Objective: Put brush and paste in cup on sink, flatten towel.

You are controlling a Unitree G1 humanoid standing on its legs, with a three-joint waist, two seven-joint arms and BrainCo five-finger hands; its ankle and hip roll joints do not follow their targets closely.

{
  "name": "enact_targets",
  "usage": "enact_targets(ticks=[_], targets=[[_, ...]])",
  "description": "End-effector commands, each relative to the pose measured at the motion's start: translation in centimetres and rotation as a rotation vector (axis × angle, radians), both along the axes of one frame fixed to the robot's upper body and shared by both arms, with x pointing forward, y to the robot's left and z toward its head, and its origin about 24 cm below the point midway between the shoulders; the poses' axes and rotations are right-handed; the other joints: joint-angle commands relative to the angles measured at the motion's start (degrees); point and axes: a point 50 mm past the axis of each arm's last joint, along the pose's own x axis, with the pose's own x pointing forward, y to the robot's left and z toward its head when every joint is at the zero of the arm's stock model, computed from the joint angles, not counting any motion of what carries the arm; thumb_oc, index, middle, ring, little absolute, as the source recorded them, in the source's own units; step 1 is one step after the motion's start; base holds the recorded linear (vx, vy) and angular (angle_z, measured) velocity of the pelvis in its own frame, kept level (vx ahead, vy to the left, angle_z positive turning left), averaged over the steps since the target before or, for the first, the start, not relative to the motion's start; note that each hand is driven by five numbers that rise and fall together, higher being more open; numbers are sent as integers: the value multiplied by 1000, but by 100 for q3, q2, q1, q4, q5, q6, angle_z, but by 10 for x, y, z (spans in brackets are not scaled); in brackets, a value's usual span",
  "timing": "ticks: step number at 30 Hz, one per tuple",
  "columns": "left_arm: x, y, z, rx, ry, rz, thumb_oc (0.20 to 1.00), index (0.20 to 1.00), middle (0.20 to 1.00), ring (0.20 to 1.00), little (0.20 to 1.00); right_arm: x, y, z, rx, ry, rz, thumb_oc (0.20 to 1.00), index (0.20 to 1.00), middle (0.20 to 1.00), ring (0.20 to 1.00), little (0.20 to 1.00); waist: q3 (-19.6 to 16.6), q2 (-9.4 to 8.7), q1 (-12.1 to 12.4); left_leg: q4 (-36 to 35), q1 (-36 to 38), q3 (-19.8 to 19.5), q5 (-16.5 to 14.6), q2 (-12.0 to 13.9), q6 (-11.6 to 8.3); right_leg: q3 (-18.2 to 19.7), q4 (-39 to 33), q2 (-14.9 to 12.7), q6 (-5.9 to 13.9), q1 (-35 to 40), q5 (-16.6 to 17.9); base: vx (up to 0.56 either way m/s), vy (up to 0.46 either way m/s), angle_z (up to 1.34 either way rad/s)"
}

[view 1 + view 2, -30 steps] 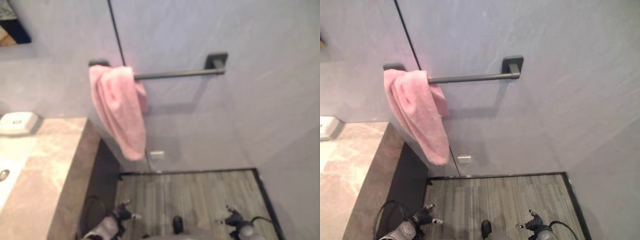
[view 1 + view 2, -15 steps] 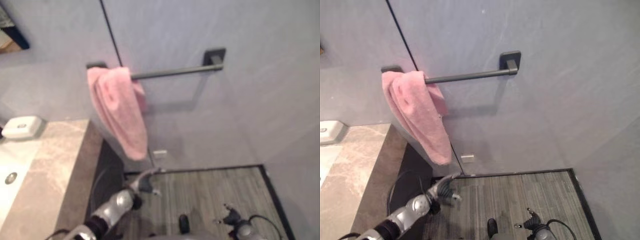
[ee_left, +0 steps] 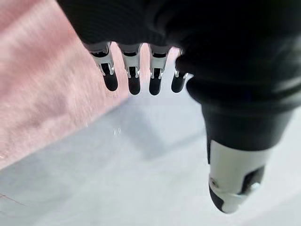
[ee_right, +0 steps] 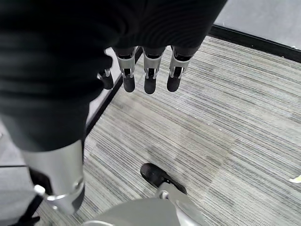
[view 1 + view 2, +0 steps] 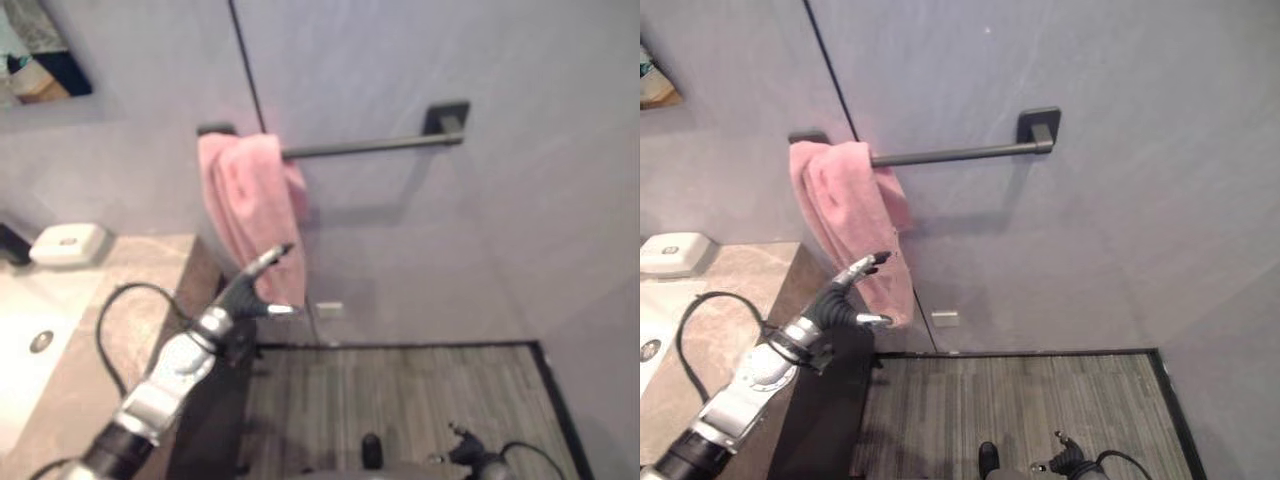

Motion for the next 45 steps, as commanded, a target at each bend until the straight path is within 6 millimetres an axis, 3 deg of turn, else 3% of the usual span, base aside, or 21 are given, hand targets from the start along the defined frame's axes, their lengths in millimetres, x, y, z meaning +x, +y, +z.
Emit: enact_targets(ticks=[1,7,8,11,18,29,45], targets=[[-5,17,38,-117,-100,-42,1000,1000,1000,1000,1000,3,2,-1,-6,26,37,1000,1000,1000,1000,1000,-167,-396,29,92,-181,-77,-86,-526,290,287,73,-324,471,270,-341,-18,60,2],[-10,48,43,-166,-99,75,1000,1000,1000,1000,1000,-6,-1,-3,-3,50,21,1000,1000,1000,1000,1000,-127,-408,105,92,-182,-114,-88,-545,308,262,64,-357,503,275,-324,2,42,1],[-10,63,40,-150,-101,158,1000,1000,1000,1000,1000,-8,-2,-3,1,45,6,1000,1000,1000,1000,1000,-96,-424,139,92,-203,-128,-78,-558,317,250,62,-373,517,261,-312,-3,49,3],[-12,83,37,-145,-96,245,1000,1000,1000,1000,1000,-12,-5,-2,4,44,-11,1000,1000,1000,1000,1000,-67,-424,160,92,-241,-137,-65,-573,328,234,62,-399,541,230,-296,-2,53,1],[-5,111,26,-154,-81,404,1000,1000,1000,1000,1000,-17,-7,-3,11,52,-11,1000,1000,1000,1000,1000,-28,-449,136,92,-311,-94,-55,-600,355,257,71,-439,584,144,-269,12,59,0],[12,131,40,-93,-102,451,1000,1000,1000,1000,1000,-16,-8,-1,19,40,14,1000,1000,1000,1000,1000,14,-430,7,92,-418,149,-81,-617,391,481,64,-441,662,-36,-179,21,47,-12],[28,136,75,-35,-177,431,1000,1000,1000,1000,1000,-22,-14,1,12,47,19,1000,1000,1000,1000,1000,53,-426,-100,92,-671,348,-40,-605,375,656,21,-425,720,-326,-61,16,14,-8]])
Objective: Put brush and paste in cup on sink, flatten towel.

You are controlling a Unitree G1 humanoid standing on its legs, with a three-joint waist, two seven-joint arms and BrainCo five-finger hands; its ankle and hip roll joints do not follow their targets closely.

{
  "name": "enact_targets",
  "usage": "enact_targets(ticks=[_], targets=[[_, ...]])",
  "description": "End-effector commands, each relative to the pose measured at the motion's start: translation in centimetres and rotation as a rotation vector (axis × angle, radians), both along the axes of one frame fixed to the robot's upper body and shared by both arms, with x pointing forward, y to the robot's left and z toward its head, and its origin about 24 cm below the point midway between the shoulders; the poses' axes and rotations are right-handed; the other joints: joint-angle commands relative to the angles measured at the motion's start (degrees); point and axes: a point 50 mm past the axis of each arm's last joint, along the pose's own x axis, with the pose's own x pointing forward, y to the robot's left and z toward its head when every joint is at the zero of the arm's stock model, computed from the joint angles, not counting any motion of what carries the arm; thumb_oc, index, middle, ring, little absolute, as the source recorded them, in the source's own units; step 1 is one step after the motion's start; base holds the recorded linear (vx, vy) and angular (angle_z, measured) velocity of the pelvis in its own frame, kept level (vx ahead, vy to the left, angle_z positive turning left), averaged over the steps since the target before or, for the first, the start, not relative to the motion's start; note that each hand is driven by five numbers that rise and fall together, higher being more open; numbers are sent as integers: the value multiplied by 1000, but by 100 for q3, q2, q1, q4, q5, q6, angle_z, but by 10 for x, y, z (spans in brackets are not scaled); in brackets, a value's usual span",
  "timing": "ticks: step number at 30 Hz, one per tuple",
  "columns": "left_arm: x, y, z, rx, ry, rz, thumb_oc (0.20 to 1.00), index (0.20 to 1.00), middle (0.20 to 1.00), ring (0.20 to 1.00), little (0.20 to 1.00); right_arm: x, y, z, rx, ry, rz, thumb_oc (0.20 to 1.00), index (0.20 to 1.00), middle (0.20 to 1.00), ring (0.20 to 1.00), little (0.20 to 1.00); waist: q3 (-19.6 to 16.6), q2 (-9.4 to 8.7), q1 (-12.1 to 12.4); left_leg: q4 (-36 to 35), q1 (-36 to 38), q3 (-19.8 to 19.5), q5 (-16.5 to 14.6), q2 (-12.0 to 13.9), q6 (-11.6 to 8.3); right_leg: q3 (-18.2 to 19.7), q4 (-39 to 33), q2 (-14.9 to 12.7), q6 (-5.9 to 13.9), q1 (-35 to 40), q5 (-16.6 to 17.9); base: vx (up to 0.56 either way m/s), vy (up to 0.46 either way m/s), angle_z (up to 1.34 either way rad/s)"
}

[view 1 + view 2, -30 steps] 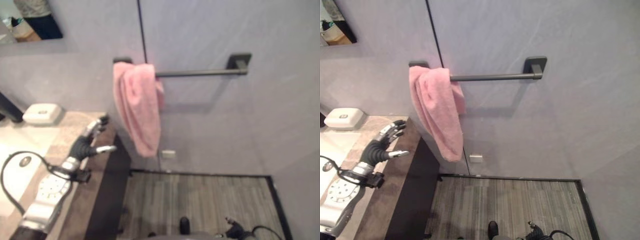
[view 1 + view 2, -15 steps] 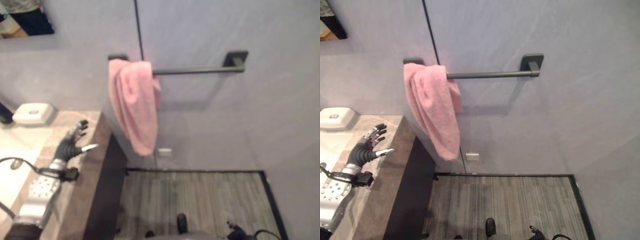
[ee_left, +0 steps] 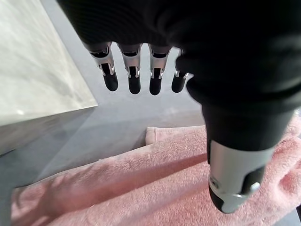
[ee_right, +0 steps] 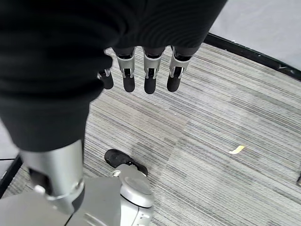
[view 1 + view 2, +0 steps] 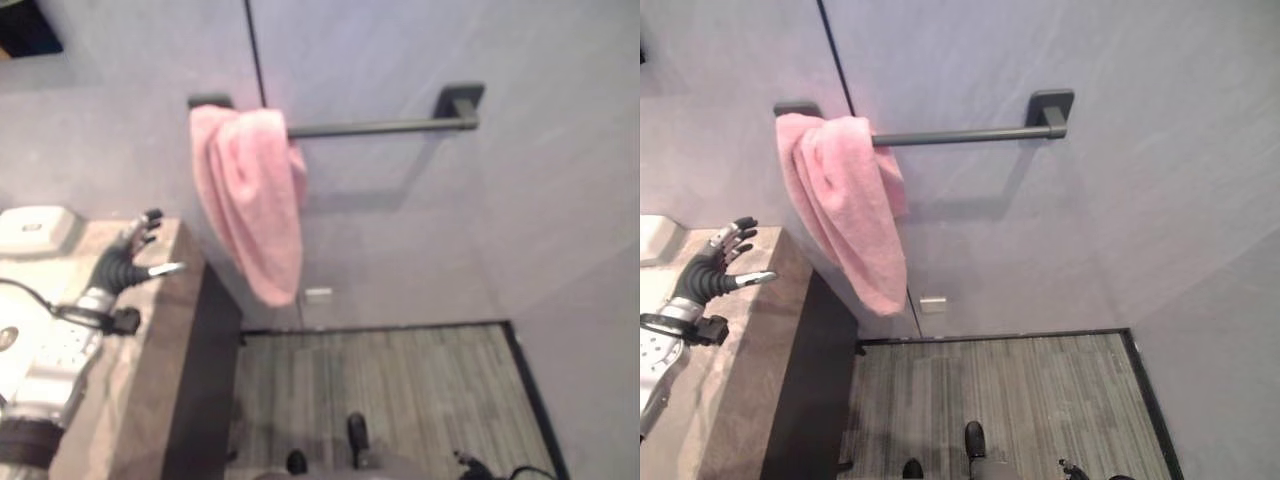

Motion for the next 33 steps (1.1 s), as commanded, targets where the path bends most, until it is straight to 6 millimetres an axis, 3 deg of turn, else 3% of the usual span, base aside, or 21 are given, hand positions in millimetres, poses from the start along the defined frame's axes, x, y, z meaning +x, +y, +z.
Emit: enact_targets(ticks=[1,13,33], targets=[[13,5,44,18,-162,-7,1000,1000,1000,1000,1000,16,-10,8,-23,-58,32,1000,1000,1000,1000,1000,66,36,-172,98,-273,-120,-77,-346,234,160,-6,-255,554,279,-345,0,0,0],[24,2,57,34,-184,-12,1000,1000,1000,1000,1000,21,-10,11,-8,-96,35,1000,1000,1000,1000,1000,118,-64,-249,98,-464,-45,-29,-315,211,216,-6,-221,568,75,-299,19,1,-3],[45,-29,78,77,-204,-155,1000,1000,1000,1000,1000,18,-10,11,-8,-94,35,1000,1000,1000,1000,1000,184,-58,-367,98,-567,94,-23,-273,173,360,-6,-161,574,-101,-301,23,-5,-3]])
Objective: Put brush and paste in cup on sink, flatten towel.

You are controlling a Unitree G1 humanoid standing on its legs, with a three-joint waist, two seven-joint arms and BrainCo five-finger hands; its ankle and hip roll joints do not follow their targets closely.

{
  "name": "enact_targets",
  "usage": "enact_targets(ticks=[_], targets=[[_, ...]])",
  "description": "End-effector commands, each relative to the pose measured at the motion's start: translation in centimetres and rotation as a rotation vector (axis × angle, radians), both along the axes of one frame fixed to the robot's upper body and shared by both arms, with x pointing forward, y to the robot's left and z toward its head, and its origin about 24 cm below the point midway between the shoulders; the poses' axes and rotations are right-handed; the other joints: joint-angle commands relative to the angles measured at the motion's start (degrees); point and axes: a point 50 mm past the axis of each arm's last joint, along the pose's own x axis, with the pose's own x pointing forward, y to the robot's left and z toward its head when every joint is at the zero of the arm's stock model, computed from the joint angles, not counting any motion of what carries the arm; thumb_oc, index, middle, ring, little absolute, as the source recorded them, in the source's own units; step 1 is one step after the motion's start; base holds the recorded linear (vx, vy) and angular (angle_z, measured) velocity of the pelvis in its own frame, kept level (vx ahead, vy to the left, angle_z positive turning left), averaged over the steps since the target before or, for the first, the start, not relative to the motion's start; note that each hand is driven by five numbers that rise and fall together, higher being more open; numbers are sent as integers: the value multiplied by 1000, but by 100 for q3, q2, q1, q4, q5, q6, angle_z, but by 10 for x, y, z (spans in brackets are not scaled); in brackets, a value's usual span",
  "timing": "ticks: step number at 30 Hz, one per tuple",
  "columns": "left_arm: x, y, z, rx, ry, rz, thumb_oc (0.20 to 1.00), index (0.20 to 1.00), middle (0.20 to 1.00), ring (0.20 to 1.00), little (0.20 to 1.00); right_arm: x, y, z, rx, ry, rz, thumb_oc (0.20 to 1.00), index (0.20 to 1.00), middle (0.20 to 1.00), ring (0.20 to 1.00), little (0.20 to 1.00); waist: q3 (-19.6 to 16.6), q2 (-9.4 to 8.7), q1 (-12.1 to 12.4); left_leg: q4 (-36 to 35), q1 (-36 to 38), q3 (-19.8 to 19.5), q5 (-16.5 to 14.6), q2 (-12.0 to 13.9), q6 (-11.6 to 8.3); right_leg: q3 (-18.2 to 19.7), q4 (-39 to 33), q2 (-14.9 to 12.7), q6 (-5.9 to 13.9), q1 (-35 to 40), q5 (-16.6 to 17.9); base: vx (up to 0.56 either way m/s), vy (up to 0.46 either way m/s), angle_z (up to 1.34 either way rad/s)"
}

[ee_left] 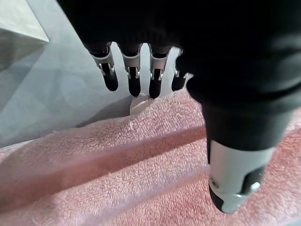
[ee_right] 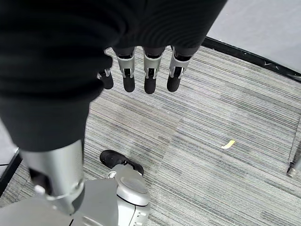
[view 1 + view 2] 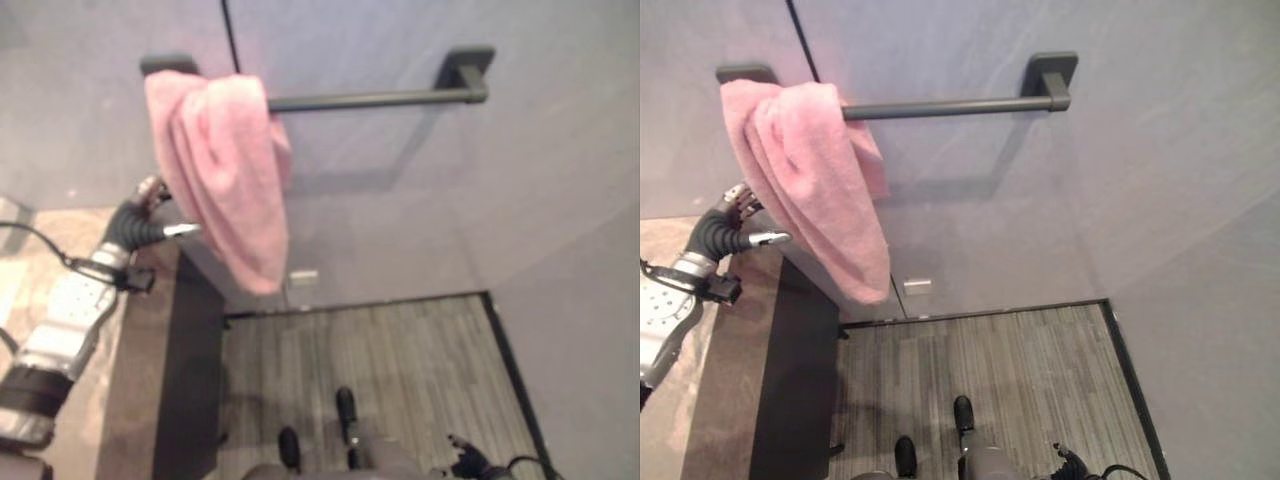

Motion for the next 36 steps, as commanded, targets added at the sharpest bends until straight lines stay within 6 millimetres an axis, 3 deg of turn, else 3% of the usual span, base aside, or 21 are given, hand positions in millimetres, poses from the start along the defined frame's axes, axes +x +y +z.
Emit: enact_targets(ticks=[1,2,3,4,17,23,25,26,28,31,36], targets=[[10,-8,46,44,-142,-58,1000,1000,1000,1000,1000,2,-14,6,-35,-16,8,1000,1000,1000,1000,1000,34,176,-124,76,-160,-167,-47,-177,104,157,-7,-110,495,386,-412,12,-15,-5],[10,-8,46,41,-144,-59,1000,1000,1000,1000,1000,3,-13,6,-33,-19,8,1000,1000,1000,1000,1000,41,179,-126,76,-169,-158,-44,-176,103,166,-7,-110,493,375,-411,10,-14,-6],[11,-9,47,38,-144,-61,937,937,937,937,937,3,-13,6,-34,-19,9,1000,1000,1000,1000,1000,47,188,-128,76,-180,-159,-39,-177,102,170,-7,-110,495,367,-409,9,-15,-5],[10,-9,48,41,-148,-63,561,561,561,561,561,2,-13,6,-34,-18,8,1000,1000,1000,1000,1000,47,191,-125,76,-184,-156,-38,-177,100,176,-7,-110,498,362,-408,10,-15,-4],[-1,5,44,57,-150,-10,570,570,570,570,570,1,-14,6,-35,-29,-3,1000,1000,1000,1000,1000,-1,217,-82,76,-57,-118,-74,-168,93,193,-7,-92,482,476,-463,0,0,0],[-14,20,40,97,-131,41,545,545,545,545,545,23,-24,23,-21,-187,-65,1000,1000,1000,1000,1000,-44,227,-95,76,37,-106,-94,-158,90,176,-7,-86,480,571,-505,0,-2,-1],[-19,25,38,105,-124,59,545,545,545,545,545,38,-27,36,1,-289,-90,1000,1000,1000,1000,1000,-48,230,-110,76,68,-98,-101,-154,87,162,-7,-89,482,598,-514,0,0,0],[-23,29,35,109,-112,70,548,548,548,548,548,58,-30,55,44,-426,-115,1000,1000,1000,1000,1000,-51,232,-142,76,100,-82,-112,-154,89,167,-7,-94,492,624,-514,0,0,0],[-25,31,32,106,-105,78,545,545,545,545,545,65,-31,63,67,-483,-126,1000,1000,1000,1000,1000,-51,236,-157,76,114,-72,-114,-153,89,170,-7,-95,493,636,-513,0,0,0],[-27,30,25,108,-81,68,526,526,526,526,526,98,-19,102,175,-702,-66,1000,1000,1000,1000,1000,-53,236,-173,76,145,-32,-122,-155,100,176,-7,-103,499,650,-504,-41,6,-1],[-18,17,22,106,-76,21,482,482,482,482,482,133,11,146,314,-855,128,1000,1000,1000,1000,1000,-44,218,-114,76,124,-15,-106,-164,118,154,-7,-126,497,636,-482,-42,0,-6]])
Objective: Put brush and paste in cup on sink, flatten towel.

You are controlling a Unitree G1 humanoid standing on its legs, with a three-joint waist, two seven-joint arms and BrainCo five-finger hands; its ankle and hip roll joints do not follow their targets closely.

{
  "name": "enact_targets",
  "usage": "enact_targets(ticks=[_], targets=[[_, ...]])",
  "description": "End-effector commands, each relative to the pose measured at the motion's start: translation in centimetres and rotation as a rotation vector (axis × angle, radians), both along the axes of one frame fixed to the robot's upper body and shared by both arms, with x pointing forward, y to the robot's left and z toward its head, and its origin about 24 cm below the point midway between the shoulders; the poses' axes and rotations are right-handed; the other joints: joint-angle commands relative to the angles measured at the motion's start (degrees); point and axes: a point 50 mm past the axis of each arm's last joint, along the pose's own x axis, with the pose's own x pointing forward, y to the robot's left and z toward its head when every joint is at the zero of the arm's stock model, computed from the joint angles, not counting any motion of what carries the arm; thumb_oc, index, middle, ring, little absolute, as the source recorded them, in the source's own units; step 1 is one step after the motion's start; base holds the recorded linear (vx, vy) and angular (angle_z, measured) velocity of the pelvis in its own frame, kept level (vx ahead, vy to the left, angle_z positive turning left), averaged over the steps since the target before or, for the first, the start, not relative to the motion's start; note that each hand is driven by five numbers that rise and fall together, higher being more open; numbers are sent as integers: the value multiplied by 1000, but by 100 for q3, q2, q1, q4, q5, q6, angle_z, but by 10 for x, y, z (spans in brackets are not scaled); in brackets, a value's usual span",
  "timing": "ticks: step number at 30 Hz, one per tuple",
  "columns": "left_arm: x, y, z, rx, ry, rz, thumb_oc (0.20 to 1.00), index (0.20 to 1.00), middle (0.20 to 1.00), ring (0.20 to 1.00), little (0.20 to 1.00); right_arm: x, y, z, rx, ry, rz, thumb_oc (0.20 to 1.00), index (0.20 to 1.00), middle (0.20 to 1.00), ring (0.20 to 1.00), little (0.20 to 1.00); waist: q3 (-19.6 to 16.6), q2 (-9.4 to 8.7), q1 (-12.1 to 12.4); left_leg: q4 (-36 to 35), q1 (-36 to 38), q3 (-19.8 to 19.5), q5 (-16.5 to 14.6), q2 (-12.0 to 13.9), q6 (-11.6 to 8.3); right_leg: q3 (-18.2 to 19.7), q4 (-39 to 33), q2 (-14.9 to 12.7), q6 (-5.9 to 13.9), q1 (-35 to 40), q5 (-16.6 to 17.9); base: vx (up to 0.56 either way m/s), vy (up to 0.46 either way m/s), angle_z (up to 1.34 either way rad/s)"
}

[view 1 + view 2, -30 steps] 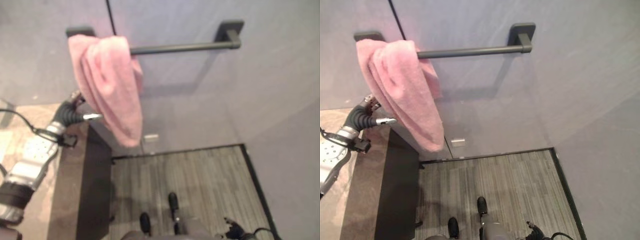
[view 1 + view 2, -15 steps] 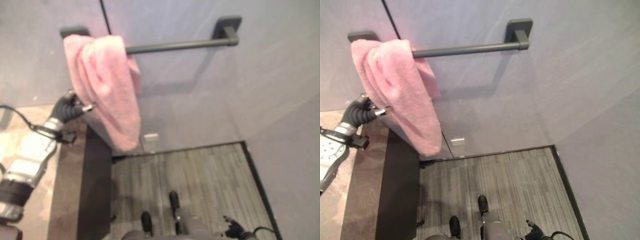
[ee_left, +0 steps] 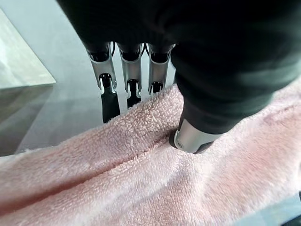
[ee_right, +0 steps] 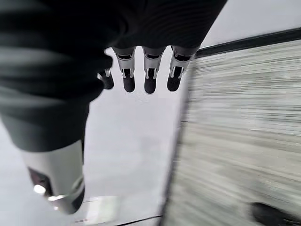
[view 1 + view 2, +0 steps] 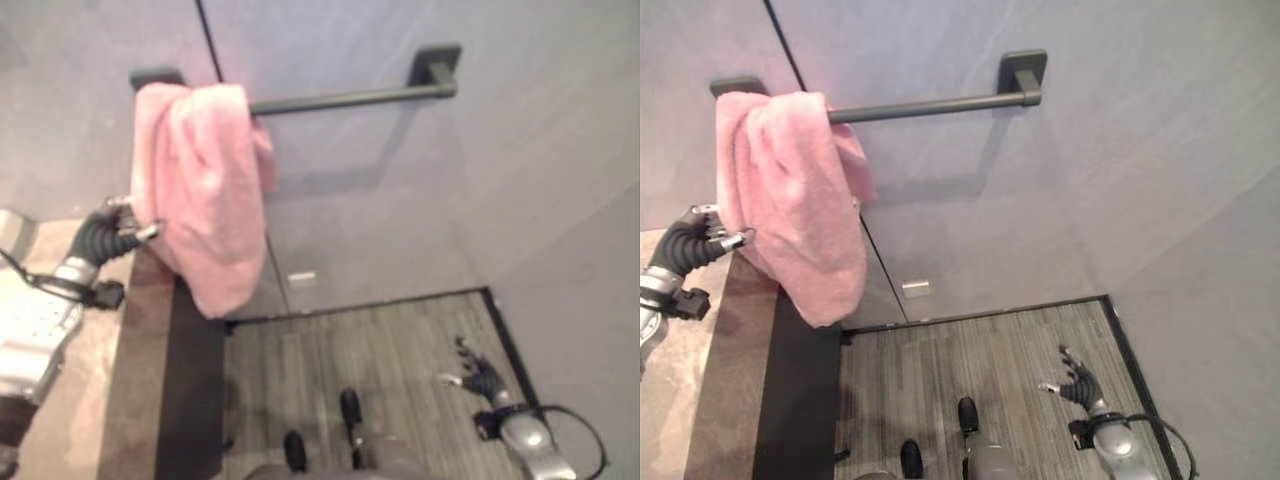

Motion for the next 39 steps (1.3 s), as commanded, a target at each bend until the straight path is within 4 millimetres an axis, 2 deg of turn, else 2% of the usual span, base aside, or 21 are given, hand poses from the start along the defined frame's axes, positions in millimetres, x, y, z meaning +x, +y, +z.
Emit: enact_targets(ticks=[1,2,5,6,10,11,12,14,15,18,23,28,39], targets=[[9,-9,20,48,-82,-57,482,482,482,482,482,25,9,29,28,-119,119,1000,1000,1000,1000,1000,-142,96,-51,74,-134,-151,-109,-161,114,8,-8,-158,500,440,-565,-61,-12,-9],[14,-17,21,45,-78,-90,470,470,470,470,470,41,29,56,16,-204,272,1000,1000,1000,1000,1000,-135,79,20,74,-165,-169,-95,-165,119,-13,-8,-167,495,416,-559,-54,-14,-4],[21,-28,23,38,-81,-135,429,429,429,429,429,68,47,90,3,-328,372,1000,1000,1000,1000,1000,-113,84,114,74,-208,-186,-67,-176,126,-30,-8,-177,491,387,-527,-54,-11,1],[23,-30,23,35,-84,-145,423,423,423,423,423,75,52,96,11,-349,380,1000,1000,1000,1000,1000,-98,82,135,74,-223,-189,-57,-177,129,-33,-8,-179,489,373,-519,-51,-11,3],[32,-41,30,7,-110,-179,366,366,366,366,366,98,90,120,54,-431,495,1000,1000,1000,1000,1000,-58,74,270,74,-307,-207,1,-173,127,-66,-8,-183,462,306,-485,-36,-12,1],[32,-41,30,7,-110,-178,347,347,347,347,347,98,90,120,54,-431,495,1000,1000,1000,1000,1000,-57,74,268,74,-308,-208,1,-173,127,-66,-8,-183,462,305,-485,0,0,0],[33,-43,30,-3,-112,-182,297,297,297,297,297,101,97,124,65,-442,512,1000,1000,1000,1000,1000,-53,73,295,74,-327,-220,9,-173,124,-78,-8,-183,457,295,-487,-15,-28,4],[36,-50,31,-14,-116,-204,250,250,250,250,250,112,114,139,52,-486,562,1000,1000,1000,1000,1000,-47,60,374,74,-363,-265,36,-169,116,-122,-8,-184,432,278,-496,-7,-18,2],[36,-50,31,-14,-117,-204,250,250,250,250,250,112,114,139,52,-487,562,1000,1000,1000,1000,1000,-45,60,373,74,-363,-266,36,-169,116,-123,-8,-184,432,278,-496,-6,-23,4],[40,-57,36,-15,-134,-223,200,200,200,200,200,126,133,155,3,-533,601,1000,1000,1000,1000,1000,-15,64,454,74,-430,-334,69,-163,107,-182,-8,-186,408,248,-499,-4,-25,12],[45,-61,43,-3,-154,-226,231,231,231,231,231,144,145,169,15,-556,571,1000,1000,1000,1000,1000,26,82,557,74,-545,-441,128,-173,97,-256,-8,-202,382,183,-493,1,-18,15],[47,-60,46,3,-167,-213,200,200,200,200,200,152,162,192,19,-616,598,1000,1000,1000,1000,1000,-4,70,663,74,-717,-514,195,-184,89,-319,-8,-212,363,41,-467,13,-13,6],[53,-58,43,-15,-156,-189,200,200,200,200,200,155,188,211,71,-646,661,1000,1000,1000,1000,1000,-4,22,741,74,-801,-547,211,-181,87,-329,-8,-209,342,-19,-483,7,-1,2]])
